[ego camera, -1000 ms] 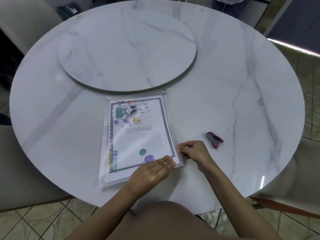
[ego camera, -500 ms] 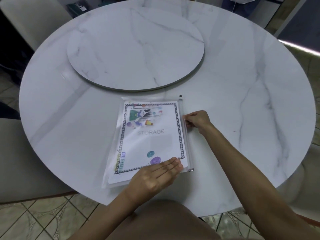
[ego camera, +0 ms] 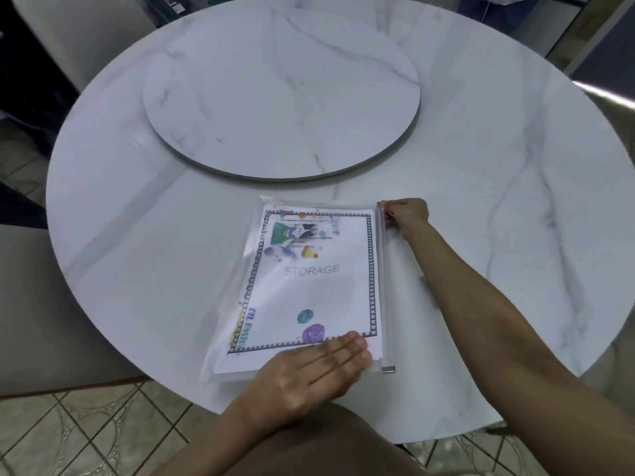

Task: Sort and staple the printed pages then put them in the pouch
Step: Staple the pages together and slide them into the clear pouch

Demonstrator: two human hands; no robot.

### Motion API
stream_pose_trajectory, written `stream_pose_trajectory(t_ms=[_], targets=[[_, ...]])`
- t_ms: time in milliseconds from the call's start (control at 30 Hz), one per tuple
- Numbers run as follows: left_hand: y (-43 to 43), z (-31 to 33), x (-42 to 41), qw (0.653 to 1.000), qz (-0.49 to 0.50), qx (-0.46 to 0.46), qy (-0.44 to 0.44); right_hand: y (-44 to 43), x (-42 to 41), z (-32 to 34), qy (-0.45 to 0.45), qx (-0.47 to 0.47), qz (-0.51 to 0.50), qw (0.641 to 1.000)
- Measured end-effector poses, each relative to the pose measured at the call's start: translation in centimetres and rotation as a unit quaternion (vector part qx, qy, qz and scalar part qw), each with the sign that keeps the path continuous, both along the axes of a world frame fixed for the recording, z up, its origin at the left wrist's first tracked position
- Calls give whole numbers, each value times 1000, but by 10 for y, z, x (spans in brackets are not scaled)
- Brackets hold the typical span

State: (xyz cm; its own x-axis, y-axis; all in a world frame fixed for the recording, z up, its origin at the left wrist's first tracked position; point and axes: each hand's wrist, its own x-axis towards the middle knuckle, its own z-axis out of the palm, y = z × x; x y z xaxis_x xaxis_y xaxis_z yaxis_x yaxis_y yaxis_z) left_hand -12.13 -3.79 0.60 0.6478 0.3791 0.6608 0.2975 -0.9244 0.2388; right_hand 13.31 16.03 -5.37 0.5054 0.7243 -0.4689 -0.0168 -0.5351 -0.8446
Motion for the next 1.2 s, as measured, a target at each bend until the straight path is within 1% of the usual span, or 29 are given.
stream_pose_trajectory(t_ms=[133,233,333,467,600,667,700,767,833,900,967,1033,1067,1100,1133,1200], targets=[[1,-6,0,1000,1,-21,10,2,0,2,25,26,-13,999],[1,-11,2,998,2,-59,1,-17,-5,7,92,25,-3,995],[3,-16,6,996,-1,-85,-2,-57,-15,11,148,2,38,988],[7,-30,12,991,-14,-131,31,-115,-34,2,122,-38,117,985],[12,-42,15,967,-35,-211,142,-140,-43,1,64,-13,134,989],[14,-42,15,953,-10,-259,155,-142,-39,7,49,12,137,989],[17,-42,12,943,22,-299,141,-143,-37,11,45,28,137,989],[27,-42,5,911,117,-384,96,-147,-30,18,35,53,142,988],[40,-43,-5,877,244,-410,46,-152,-23,19,41,73,141,986],[53,-44,-14,821,362,-442,17,-159,-15,17,54,86,138,985],[61,-43,-21,762,406,-504,-36,-164,-10,14,70,96,135,984],[65,-43,-25,715,405,-562,-100,-169,-8,12,80,103,125,984],[65,-44,-26,703,401,-576,-115,-170,-8,12,71,101,123,985],[66,-45,-27,702,399,-580,-109,-170,-8,11,50,96,120,987],[66,-47,-26,708,398,-576,-93,-171,-8,9,13,87,118,989],[65,-50,-22,723,403,-558,-60,-170,-9,6,-91,60,116,987]])
